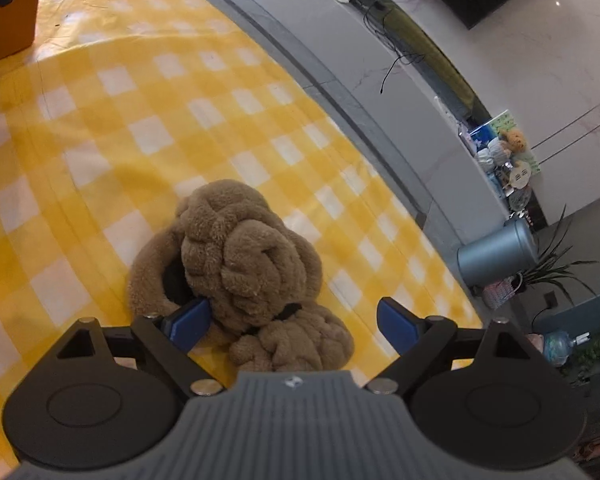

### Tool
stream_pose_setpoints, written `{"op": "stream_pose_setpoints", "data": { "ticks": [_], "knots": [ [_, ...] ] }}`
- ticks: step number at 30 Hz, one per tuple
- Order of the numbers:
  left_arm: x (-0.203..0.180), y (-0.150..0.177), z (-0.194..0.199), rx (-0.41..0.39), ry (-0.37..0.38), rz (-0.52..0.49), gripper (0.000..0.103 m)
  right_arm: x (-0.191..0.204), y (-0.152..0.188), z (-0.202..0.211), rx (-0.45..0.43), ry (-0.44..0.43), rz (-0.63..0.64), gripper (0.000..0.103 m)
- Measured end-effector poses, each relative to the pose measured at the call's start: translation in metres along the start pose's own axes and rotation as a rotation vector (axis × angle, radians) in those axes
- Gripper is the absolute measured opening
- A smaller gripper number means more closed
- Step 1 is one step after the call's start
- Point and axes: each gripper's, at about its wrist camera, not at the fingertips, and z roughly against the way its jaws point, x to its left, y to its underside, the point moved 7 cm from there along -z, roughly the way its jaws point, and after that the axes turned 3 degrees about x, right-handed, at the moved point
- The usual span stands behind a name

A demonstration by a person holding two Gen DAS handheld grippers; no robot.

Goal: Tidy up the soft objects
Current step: 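Grasp the teddy bear with the right tool while the left tool grasps it too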

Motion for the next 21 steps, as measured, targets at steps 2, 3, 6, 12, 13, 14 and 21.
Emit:
{"op": "stream_pose_setpoints", "data": {
  "ticks": [2,3,6,12,13,14,21],
  "knots": [
    [0.0,-0.003,0.001,-0.023,0.0,0.003,0.073,0.004,-0.001,-0.004,0.014,-0.048,-0.07,0.067],
    [-0.001,-0.005,0.003,-0.039,-0.004,0.001,0.073,0.007,0.001,-0.003,0.01,-0.08,-0.112,0.058],
    [-0.006,-0.01,0.006,-0.058,-0.016,0.001,0.074,0.015,0.006,0.002,0.0,-0.014,-0.168,0.051],
    [-0.034,-0.023,0.008,-0.119,0.009,-0.105,0.081,0.026,0.014,0.034,-0.033,-0.102,-0.329,0.043],
    [-0.04,-0.024,0.007,-0.123,0.016,-0.124,0.083,0.031,0.013,0.041,-0.042,-0.135,-0.331,0.042],
    [-0.045,-0.026,0.006,-0.121,0.024,-0.137,0.083,0.037,0.012,0.047,-0.052,-0.164,-0.33,0.042],
    [-0.065,-0.043,-0.021,-0.069,0.079,-0.118,0.089,0.059,0.011,0.06,-0.076,-0.234,-0.371,0.042]
  ]
}}
